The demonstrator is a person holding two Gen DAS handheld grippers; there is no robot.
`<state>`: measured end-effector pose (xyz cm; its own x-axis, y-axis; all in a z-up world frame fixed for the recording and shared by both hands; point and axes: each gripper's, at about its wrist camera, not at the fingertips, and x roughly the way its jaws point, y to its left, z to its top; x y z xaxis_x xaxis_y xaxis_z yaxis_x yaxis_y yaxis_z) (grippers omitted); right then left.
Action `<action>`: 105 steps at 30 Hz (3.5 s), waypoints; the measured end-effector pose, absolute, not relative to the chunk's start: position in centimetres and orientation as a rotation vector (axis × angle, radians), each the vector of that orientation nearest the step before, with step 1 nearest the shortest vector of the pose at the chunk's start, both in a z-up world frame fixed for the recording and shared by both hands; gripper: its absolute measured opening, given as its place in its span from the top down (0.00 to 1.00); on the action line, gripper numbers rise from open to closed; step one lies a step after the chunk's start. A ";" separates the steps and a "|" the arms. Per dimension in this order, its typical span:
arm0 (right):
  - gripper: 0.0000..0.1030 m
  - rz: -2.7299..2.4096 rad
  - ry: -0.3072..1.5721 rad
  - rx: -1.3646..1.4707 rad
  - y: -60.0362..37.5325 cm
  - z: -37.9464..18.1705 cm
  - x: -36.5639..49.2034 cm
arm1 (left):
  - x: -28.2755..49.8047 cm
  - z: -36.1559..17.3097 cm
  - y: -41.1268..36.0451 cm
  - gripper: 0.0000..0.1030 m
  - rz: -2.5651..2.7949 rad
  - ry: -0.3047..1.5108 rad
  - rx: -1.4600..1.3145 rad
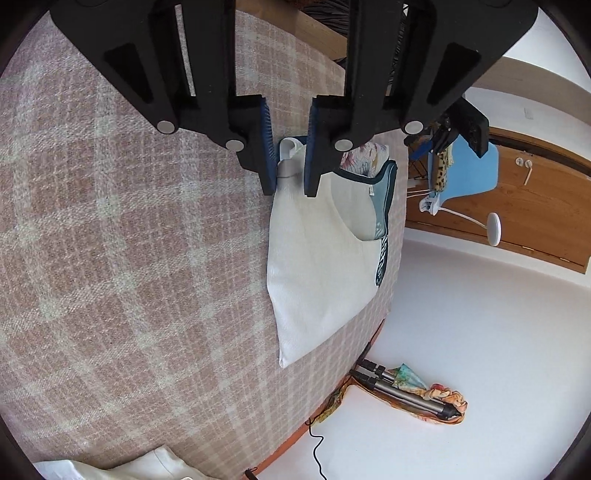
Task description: Fold small clothes
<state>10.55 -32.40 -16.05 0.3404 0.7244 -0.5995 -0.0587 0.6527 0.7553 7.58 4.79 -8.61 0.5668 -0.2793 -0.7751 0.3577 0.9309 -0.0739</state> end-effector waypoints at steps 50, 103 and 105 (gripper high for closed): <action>0.55 0.578 1.097 0.451 -31.1 -14.4 7.1 | 7.9 -9.6 6.7 0.68 -0.390 1.036 -0.315; 0.86 0.679 1.211 0.458 -19.9 -17.2 14.6 | 27.2 -13.7 3.4 0.97 -0.478 0.982 -0.430; 0.89 0.645 1.200 0.396 -19.2 -16.7 14.4 | 26.7 -12.9 3.2 0.98 -0.466 0.952 -0.387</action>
<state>14.43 -19.24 -16.72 0.2172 0.6499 -0.7283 -0.2489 0.7583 0.6025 26.71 3.20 -12.88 0.4952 -0.5386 -0.6817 0.2073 0.8353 -0.5093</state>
